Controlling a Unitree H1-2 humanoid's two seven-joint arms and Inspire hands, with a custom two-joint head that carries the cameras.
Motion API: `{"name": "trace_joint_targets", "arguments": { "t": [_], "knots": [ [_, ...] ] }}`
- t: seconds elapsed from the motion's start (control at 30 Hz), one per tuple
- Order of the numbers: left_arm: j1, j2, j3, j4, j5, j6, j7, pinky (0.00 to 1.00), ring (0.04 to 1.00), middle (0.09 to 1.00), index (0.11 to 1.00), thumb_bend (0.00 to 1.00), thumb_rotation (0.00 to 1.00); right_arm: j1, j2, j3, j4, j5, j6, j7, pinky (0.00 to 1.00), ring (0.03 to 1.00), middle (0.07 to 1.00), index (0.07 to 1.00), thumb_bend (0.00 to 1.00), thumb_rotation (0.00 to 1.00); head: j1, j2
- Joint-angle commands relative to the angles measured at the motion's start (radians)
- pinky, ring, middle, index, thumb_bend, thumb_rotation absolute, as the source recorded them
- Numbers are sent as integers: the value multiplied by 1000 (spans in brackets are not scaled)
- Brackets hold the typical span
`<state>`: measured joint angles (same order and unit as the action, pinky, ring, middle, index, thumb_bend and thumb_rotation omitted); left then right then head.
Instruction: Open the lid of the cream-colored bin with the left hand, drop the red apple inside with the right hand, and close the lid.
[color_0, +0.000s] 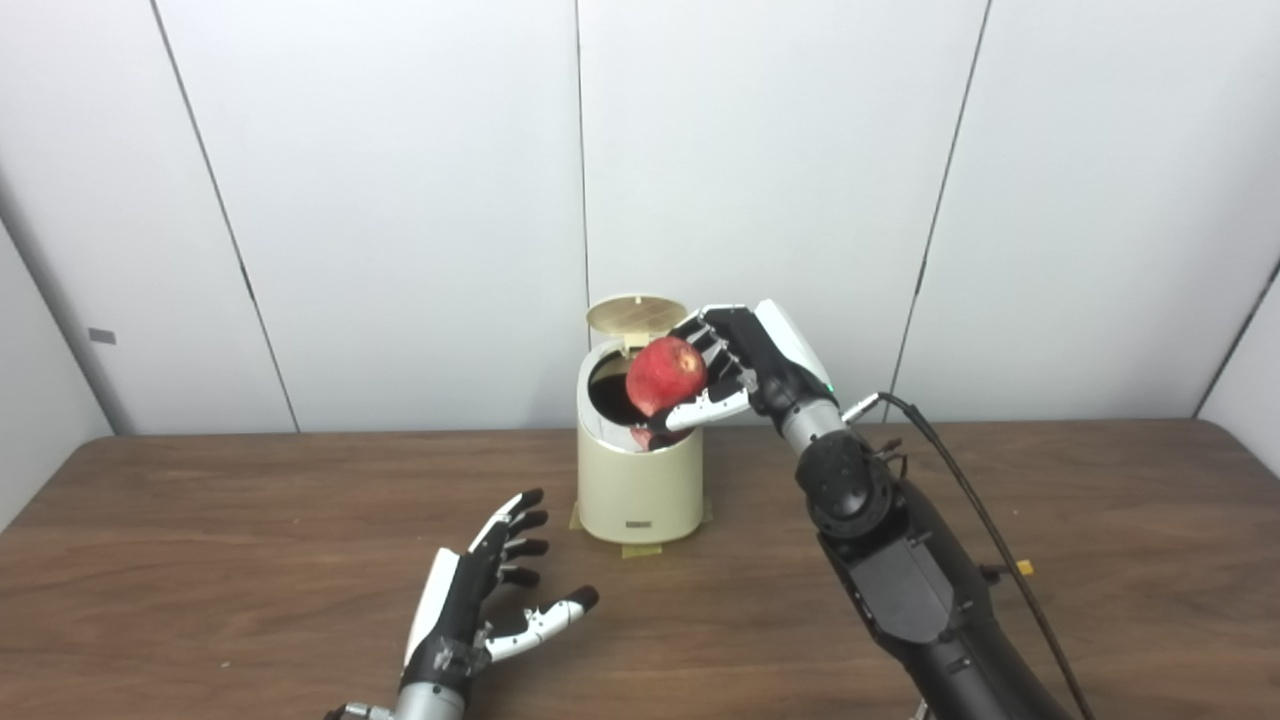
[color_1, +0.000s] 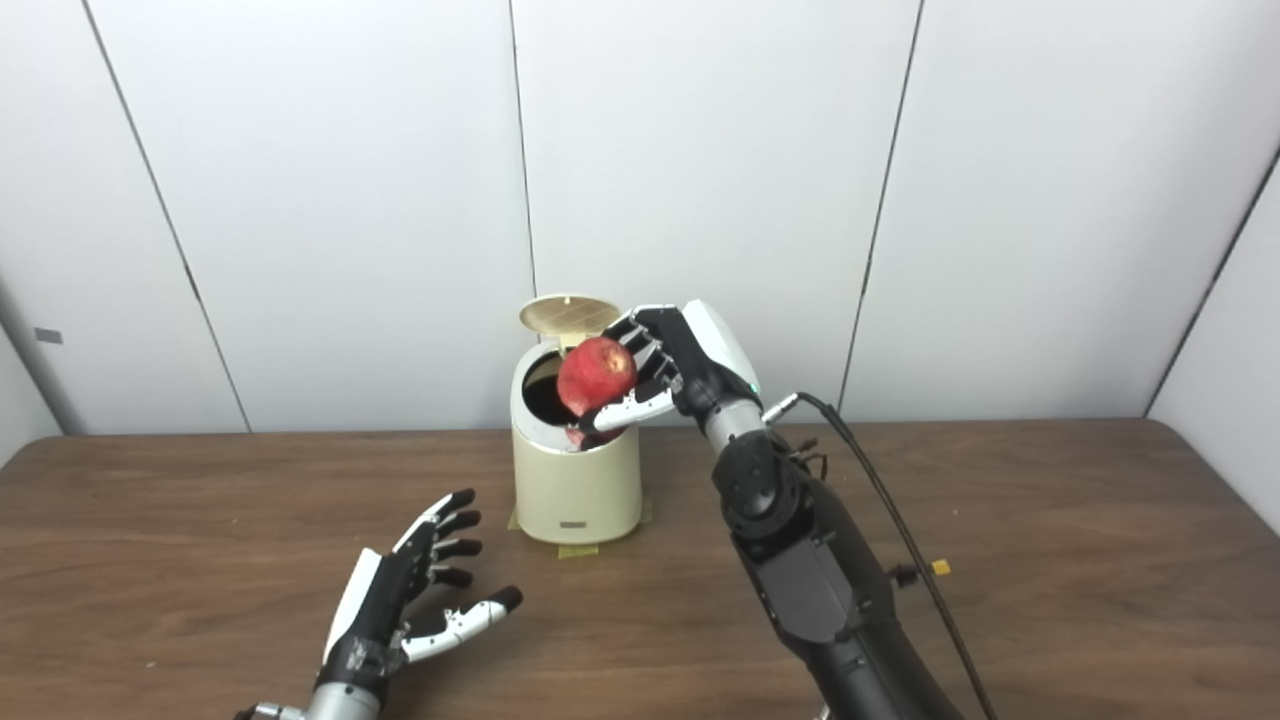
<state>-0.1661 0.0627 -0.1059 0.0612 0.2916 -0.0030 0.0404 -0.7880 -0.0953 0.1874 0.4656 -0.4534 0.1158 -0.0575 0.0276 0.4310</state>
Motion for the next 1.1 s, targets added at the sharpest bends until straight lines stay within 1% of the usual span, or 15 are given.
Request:
{"name": "trace_joint_targets", "arguments": {
  "t": [0.0, 0.07, 0.1, 0.13, 0.17, 0.2, 0.23, 0.3, 0.43, 0.53, 0.7, 0.8, 0.9, 0.97, 1.07],
  "knots": [
    [-34, -6, 0, -39, 4, -20, 12, 670, 777, 860, 911, 696, 127, -65, 8, -4, -9, 17, -44, -15, 289, 388, 480, 515, 517, 0, 2, 0],
    [-33, -7, 0, -40, 9, -20, 14, 665, 775, 855, 908, 701, 132, -65, 5, 4, -10, 12, -27, -2, 320, 404, 478, 527, 517, 0, 5, 1],
    [-33, -8, 0, -40, 8, -19, 13, 669, 774, 855, 907, 704, 137, -66, -1, 18, -11, -2, -14, 8, 405, 496, 515, 545, 594, 11, 5, 1],
    [-33, -8, 1, -40, 6, -18, 13, 673, 774, 856, 907, 706, 137, -66, -5, 27, -12, -13, -5, 14, 474, 571, 607, 622, 786, 44, 5, 1],
    [-34, -9, 1, -40, 5, -17, 12, 673, 775, 857, 907, 706, 137, -67, -8, 35, -11, -21, 0, 17, 481, 578, 616, 629, 805, 47, 5, 1],
    [-34, -9, 1, -39, 6, -18, 13, 675, 776, 857, 906, 707, 138, -67, -9, 41, -11, -28, 6, 16, 485, 600, 656, 661, 851, 61, 5, 1],
    [-34, -8, 0, -40, 8, -17, 13, 676, 775, 858, 907, 706, 143, -66, -10, 46, -13, -35, 11, 15, 455, 592, 682, 680, 877, 77, 8, 5],
    [-34, -8, 0, -41, 11, -16, 13, 675, 774, 859, 906, 706, 150, -63, -12, 52, -18, -42, 20, 16, 419, 566, 702, 696, 883, 74, 7, 6],
    [-34, -6, -1, -41, 6, -15, 6, 675, 775, 859, 901, 703, 150, -59, -14, 60, -29, -45, 34, 23, 390, 538, 720, 705, 857, 61, 11, 7],
    [-32, -6, 1, -44, 1, -13, 4, 673, 776, 856, 888, 709, 147, -51, -18, 62, -34, -36, 23, 31, 370, 516, 736, 718, 857, 50, 10, 8],
    [-30, -3, 0, -48, 3, -10, 0, 672, 772, 856, 884, 710, 159, -42, -22, 64, -43, -35, 35, 48, 385, 537, 753, 735, 883, 85, 10, 12],
    [-28, -5, 2, -54, -2, -5, -2, 666, 771, 856, 882, 707, 150, -36, -24, 63, -49, -34, 34, 50, 379, 528, 749, 737, 888, 97, 10, 12],
    [-26, -5, 3, -58, -7, -5, -5, 653, 770, 858, 883, 711, 149, -22, -25, 52, -71, -26, 30, 46, 379, 525, 738, 731, 885, 85, 10, 14],
    [-25, -2, 3, -57, -9, -9, -7, 649, 770, 859, 883, 712, 151, -3, -22, 33, -101, -9, 21, 33, 378, 518, 724, 719, 888, 75, 9, 15],
    [-23, 2, 4, -60, -9, -11, -7, 649, 769, 859, 883, 710, 157, 36, -20, 0, -168, 14, 10, 16, 369, 469, 690, 687, 885, 52, 9, 17]
  ]
}}
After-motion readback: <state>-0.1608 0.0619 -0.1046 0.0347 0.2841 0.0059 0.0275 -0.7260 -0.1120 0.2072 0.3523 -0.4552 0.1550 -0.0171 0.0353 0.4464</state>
